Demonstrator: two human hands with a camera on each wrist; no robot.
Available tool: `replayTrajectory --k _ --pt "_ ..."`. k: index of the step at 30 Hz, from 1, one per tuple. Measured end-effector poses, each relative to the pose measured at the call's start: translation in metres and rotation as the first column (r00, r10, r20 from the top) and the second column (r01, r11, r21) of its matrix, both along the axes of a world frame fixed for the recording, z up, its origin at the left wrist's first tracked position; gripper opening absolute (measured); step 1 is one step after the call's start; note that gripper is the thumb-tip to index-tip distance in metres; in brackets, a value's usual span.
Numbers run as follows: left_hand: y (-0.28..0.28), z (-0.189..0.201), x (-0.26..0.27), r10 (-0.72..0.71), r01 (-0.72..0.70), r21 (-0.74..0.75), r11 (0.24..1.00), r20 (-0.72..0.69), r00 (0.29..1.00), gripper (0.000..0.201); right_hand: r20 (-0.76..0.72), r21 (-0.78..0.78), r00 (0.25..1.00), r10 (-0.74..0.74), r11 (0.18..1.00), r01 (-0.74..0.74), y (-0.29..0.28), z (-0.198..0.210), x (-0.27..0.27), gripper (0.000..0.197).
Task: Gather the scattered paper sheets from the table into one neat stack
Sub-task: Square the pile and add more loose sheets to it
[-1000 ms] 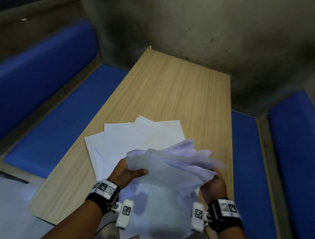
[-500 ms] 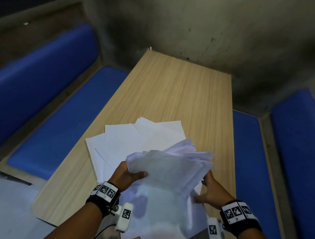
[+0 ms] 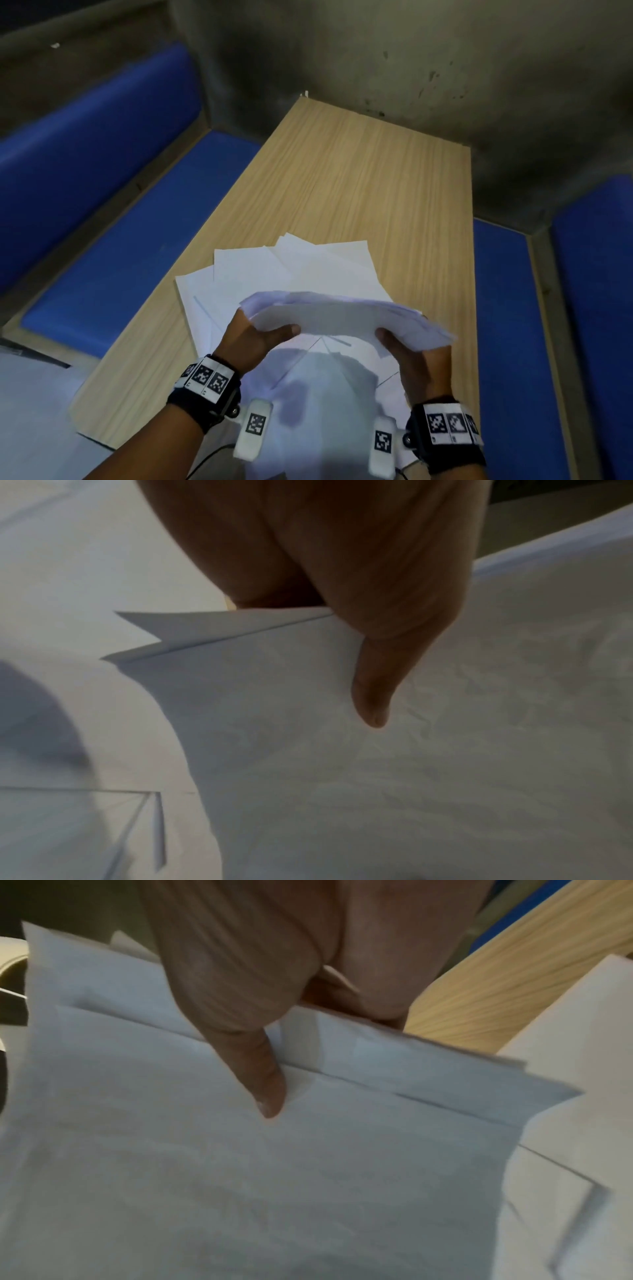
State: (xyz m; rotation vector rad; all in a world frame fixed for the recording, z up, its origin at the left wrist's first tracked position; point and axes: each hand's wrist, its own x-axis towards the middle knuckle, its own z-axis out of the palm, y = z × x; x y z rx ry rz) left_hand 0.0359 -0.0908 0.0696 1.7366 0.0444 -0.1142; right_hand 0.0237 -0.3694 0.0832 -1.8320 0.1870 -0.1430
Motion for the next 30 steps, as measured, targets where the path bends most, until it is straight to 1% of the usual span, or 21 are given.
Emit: replayTrajectory --k 1,2,3,4,5,6,7,8,9,10,12,13,14,16,18,20,22,24,26,28,30 --pt "0.003 -0.001 0.000 0.004 -0.004 -0.012 1.000 0.004 1.000 0.050 -0.033 -0.062 0.998 0.048 0.997 -0.050 0.003 -0.002 -0.003 0.031" --pt "0.005 -0.007 0.001 0.016 -0.017 -0.051 0.999 -0.010 1.000 0.041 -0.066 -0.083 0.993 0.093 0.992 -0.098 0.006 -0.007 -0.007 0.033" --pt "0.006 -0.011 0.000 0.031 -0.032 -0.092 0.995 -0.021 0.999 0.035 -0.082 -0.073 0.991 0.102 0.992 -0.108 0.007 -0.016 -0.011 0.037" --pt "0.005 -0.012 -0.001 0.054 -0.058 -0.146 0.988 -0.037 0.998 0.032 -0.092 -0.023 0.993 0.079 0.996 -0.082 0.008 -0.023 -0.013 0.044" --pt "0.004 -0.012 -0.001 0.064 -0.072 -0.186 0.980 -0.048 0.997 0.035 -0.113 0.028 0.993 0.042 0.999 -0.039 0.009 -0.026 -0.014 0.049" --pt "0.002 -0.009 -0.002 0.067 -0.072 -0.188 0.979 -0.035 0.997 0.046 -0.126 0.067 0.992 0.014 0.998 -0.005 0.010 -0.027 -0.014 0.050" --pt "-0.001 -0.007 -0.001 0.074 -0.075 -0.164 0.984 -0.008 0.997 0.059 -0.115 0.071 0.993 -0.012 0.997 0.021 0.012 -0.024 -0.013 0.048" --pt "-0.003 -0.005 -0.001 0.096 -0.089 -0.148 0.985 0.039 0.995 0.068 -0.056 0.078 0.998 -0.023 0.997 0.027 0.015 -0.022 -0.011 0.048" --pt "-0.008 0.002 -0.002 0.138 -0.122 -0.159 0.980 0.089 0.987 0.073 0.004 0.100 0.999 -0.048 0.994 0.047 0.017 -0.021 -0.010 0.050" --pt "-0.014 0.008 -0.002 0.185 -0.159 -0.183 0.970 0.137 0.973 0.072 0.057 0.145 0.994 -0.091 0.986 0.082 0.021 -0.019 -0.008 0.050" --pt "-0.026 0.016 -0.004 0.258 -0.205 -0.242 0.948 0.213 0.942 0.061 0.095 0.274 0.978 -0.187 0.949 0.155 0.033 -0.009 -0.005 0.046" --pt "-0.034 0.022 -0.004 0.278 -0.219 -0.262 0.940 0.218 0.935 0.052 0.083 0.330 0.974 -0.213 0.928 0.175 0.039 -0.005 -0.004 0.043" --pt "-0.040 0.025 -0.004 0.286 -0.226 -0.267 0.937 0.212 0.934 0.041 0.060 0.369 0.970 -0.234 0.909 0.197 0.044 -0.003 -0.002 0.040" --pt "-0.047 0.028 -0.001 0.303 -0.253 -0.236 0.938 0.207 0.930 0.027 0.046 0.396 0.962 -0.270 0.889 0.231 0.051 0.002 0.000 0.046" --pt "-0.048 0.031 0.002 0.364 -0.322 -0.213 0.922 0.197 0.910 0.029 0.032 0.426 0.943 -0.330 0.858 0.286 0.055 0.005 0.002 0.051" --pt "-0.048 0.034 0.005 0.432 -0.395 -0.201 0.896 0.200 0.879 0.040 0.027 0.443 0.923 -0.384 0.832 0.333 0.056 0.008 0.004 0.050" --pt "-0.048 0.037 0.008 0.477 -0.436 -0.210 0.875 0.223 0.850 0.044 0.017 0.423 0.907 -0.420 0.825 0.374 0.057 0.009 0.007 0.052" --pt "-0.050 0.038 0.010 0.494 -0.456 -0.198 0.868 0.240 0.836 0.040 0.013 0.396 0.898 -0.440 0.827 0.400 0.060 0.011 0.009 0.052" --pt "-0.050 0.034 0.012 0.508 -0.478 -0.174 0.861 0.220 0.833 0.030 0.027 0.372 0.889 -0.458 0.830 0.416 0.064 0.013 0.011 0.038" --pt "-0.048 0.031 0.013 0.527 -0.497 -0.187 0.847 0.187 0.829 0.015 0.041 0.352 0.886 -0.462 0.837 0.420 0.064 0.012 0.013 0.025" --pt "-0.044 0.029 0.014 0.536 -0.496 -0.228 0.838 0.167 0.828 0.012 0.065 0.340 0.903 -0.425 0.860 0.380 0.062 0.011 0.014 0.028"
